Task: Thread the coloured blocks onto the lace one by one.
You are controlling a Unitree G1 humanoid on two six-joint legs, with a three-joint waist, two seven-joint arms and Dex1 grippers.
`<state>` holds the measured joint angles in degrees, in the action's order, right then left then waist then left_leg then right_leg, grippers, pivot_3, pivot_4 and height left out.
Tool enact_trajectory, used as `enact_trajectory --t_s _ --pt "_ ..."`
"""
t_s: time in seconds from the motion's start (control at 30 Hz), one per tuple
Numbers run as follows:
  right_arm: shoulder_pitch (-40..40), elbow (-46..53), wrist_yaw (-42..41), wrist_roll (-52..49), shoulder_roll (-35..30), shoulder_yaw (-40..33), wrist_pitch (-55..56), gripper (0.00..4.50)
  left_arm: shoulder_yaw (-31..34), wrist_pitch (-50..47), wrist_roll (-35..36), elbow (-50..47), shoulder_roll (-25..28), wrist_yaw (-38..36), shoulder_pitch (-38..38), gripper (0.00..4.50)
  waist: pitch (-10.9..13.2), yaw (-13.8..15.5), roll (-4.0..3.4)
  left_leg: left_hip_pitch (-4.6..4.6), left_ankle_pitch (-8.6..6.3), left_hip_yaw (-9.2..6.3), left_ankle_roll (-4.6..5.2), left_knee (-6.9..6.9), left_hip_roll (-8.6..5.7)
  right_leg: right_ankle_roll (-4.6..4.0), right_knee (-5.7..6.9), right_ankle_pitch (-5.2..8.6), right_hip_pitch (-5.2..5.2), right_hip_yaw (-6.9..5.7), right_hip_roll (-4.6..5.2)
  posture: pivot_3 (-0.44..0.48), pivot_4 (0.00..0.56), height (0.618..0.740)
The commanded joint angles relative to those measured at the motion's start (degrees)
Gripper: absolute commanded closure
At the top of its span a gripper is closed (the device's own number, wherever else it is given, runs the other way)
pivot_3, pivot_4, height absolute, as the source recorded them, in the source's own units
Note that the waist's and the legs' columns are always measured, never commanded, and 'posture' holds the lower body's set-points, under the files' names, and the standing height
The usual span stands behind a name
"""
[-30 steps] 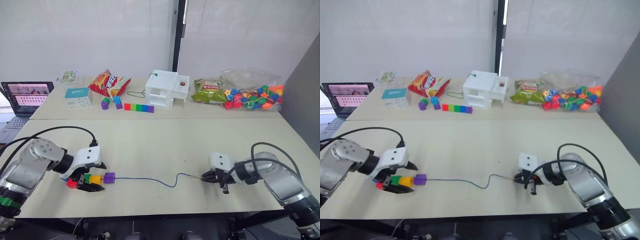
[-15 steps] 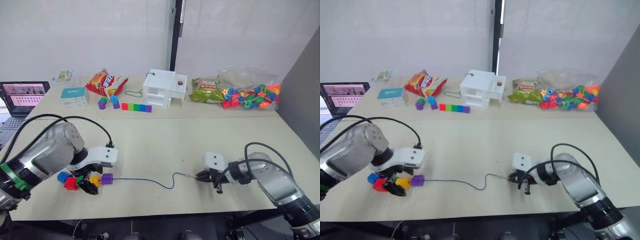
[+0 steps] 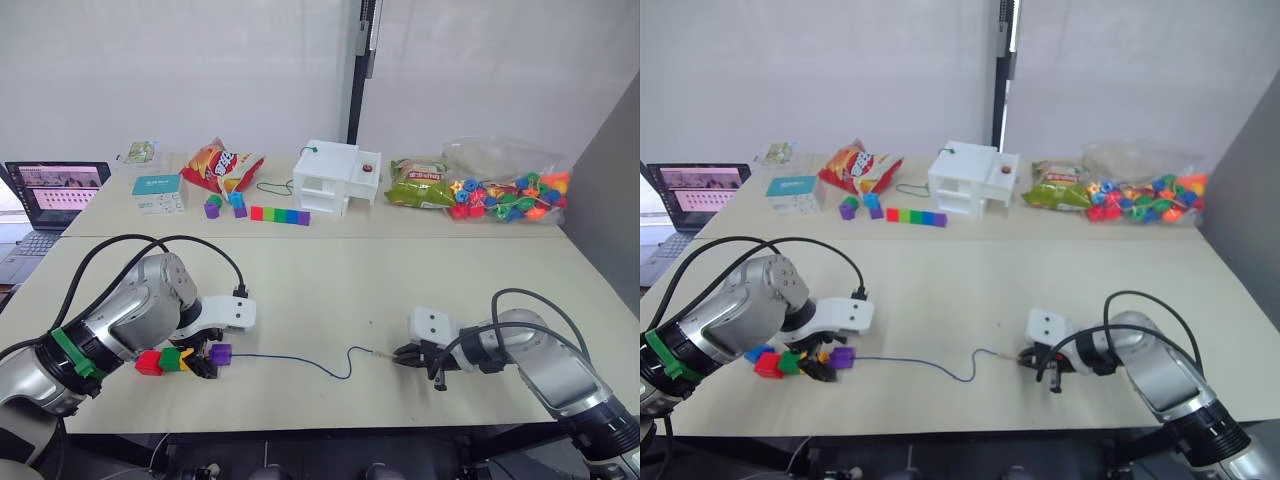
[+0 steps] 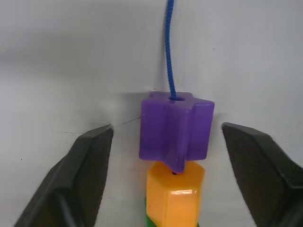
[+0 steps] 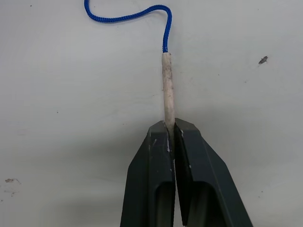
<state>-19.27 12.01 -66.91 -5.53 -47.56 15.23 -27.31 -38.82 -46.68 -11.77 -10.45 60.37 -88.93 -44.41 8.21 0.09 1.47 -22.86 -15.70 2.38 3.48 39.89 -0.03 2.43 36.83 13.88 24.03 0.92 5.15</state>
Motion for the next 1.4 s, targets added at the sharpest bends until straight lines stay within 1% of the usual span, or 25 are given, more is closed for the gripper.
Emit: enact_trajectory --t_s 0.03,0.13,0.17,0.27,0.37,0.43,0.57,0.7,0.87,1.03,1.23,1.4 --pt "0.57 0.72 -0.08 0.03 -0.51 0.32 -0.07 4.50 -0.79 -0.56 -0.15 -0.69 0.38 -1.10 2.58 2.03 -0.01 -0.10 -0.01 0.00 0.00 0.01 0.00 0.00 0.00 0.00 0.00 0.00 0.01 0.01 0.00 0.000 0.150 0.740" --pt "0.53 0.29 0.11 0.21 -0.46 0.41 0.23 4.50 -0.25 -0.42 -0.42 -0.85 0.46 -1.48 3.49 3.03 -0.01 -0.15 -0.01 0.00 -0.01 0.01 0.02 -0.01 -0.01 0.01 -0.03 0.01 0.01 0.03 0.00 0.000 0.150 0.740" --pt "0.52 0.20 0.15 0.26 -0.46 0.42 0.29 4.50 -0.04 -0.51 -0.50 -0.85 0.37 -1.57 3.65 3.13 -0.01 -0.15 -0.01 0.00 -0.01 0.01 0.02 -0.01 -0.01 0.01 -0.04 0.01 0.01 0.03 0.01 0.000 0.150 0.740" --pt "0.49 -0.52 0.55 0.71 -0.61 0.27 0.76 4.50 0.35 -0.69 -0.80 -1.19 0.24 -1.80 4.03 3.14 -0.01 -0.17 -0.01 0.00 -0.01 0.01 0.02 -0.01 -0.01 0.01 -0.04 0.01 0.00 0.03 0.01 0.000 0.150 0.740" --pt "1.01 -5.16 1.95 2.72 -4.08 -2.27 2.03 4.50 1.14 -1.04 -0.82 -1.52 0.79 -1.59 5.32 3.14 -0.02 -0.14 -0.04 0.00 -0.01 0.02 0.02 -0.01 -0.02 0.02 -0.04 0.01 0.01 0.03 0.02 0.000 0.150 0.740" --pt "1.90 -6.22 2.33 2.30 -6.02 -3.92 2.38 4.50 1.69 0.55 -1.87 0.06 1.35 -0.47 6.25 3.14 -0.02 -0.09 -0.04 0.01 -0.01 0.03 0.02 0.00 -0.04 0.03 -0.05 0.02 -0.03 0.04 0.06 0.000 0.150 0.740" --pt "4.07 -6.66 2.80 1.02 -8.61 -6.96 2.63 4.50 2.91 1.46 -2.53 1.16 1.58 -0.22 7.20 3.14 -0.06 0.02 -0.06 0.04 -0.01 0.03 0.03 0.00 -0.03 0.04 -0.06 0.02 -0.07 0.04 0.07 0.000 0.150 0.740" --pt "7.55 -6.08 3.91 0.69 -11.14 -10.58 2.29 4.50 4.02 3.15 -3.22 2.60 1.93 0.55 8.15 3.14 -0.21 -0.06 -0.32 0.05 -0.02 0.04 0.03 -0.02 -0.03 0.04 -0.05 0.02 -0.08 0.06 0.06 0.000 0.150 0.740" --pt "9.10 -4.28 5.15 0.10 -11.26 -12.01 0.84 4.50 5.07 4.42 -4.01 4.18 1.96 1.22 8.67 3.14 -0.27 -0.43 -0.43 0.13 -0.02 0.06 0.03 -0.04 -0.01 0.02 -0.02 0.03 -0.11 0.09 0.01 0.000 0.150 0.740" --pt "7.39 -3.30 5.19 0.00 -10.08 -10.27 -0.29 4.50 5.64 4.05 -3.75 3.26 1.99 0.84 9.07 3.14 -0.28 -0.72 -0.43 0.14 -0.02 0.06 0.03 -0.05 0.00 0.02 -0.01 0.04 -0.11 0.09 -0.01 0.000 0.150 0.740" --pt "5.10 0.51 4.78 1.00 -6.46 -3.75 -3.63 4.50 6.37 4.26 -3.31 2.24 1.29 1.73 10.23 3.14 -0.29 -1.04 -0.44 0.24 -0.02 0.06 0.03 -0.07 0.05 -0.03 0.06 0.06 -0.14 0.11 -0.07 0.000 0.150 0.740" --pt "3.34 1.20 4.50 3.33 -4.05 1.47 -7.20 4.50 7.38 5.81 -3.56 0.66 1.88 3.06 13.08 3.14 -0.36 -1.17 -0.39 0.99 -0.11 0.05 0.14 -0.20 0.13 -0.06 -0.07 0.36 -0.93 0.10 -0.08 0.000 0.150 0.740"
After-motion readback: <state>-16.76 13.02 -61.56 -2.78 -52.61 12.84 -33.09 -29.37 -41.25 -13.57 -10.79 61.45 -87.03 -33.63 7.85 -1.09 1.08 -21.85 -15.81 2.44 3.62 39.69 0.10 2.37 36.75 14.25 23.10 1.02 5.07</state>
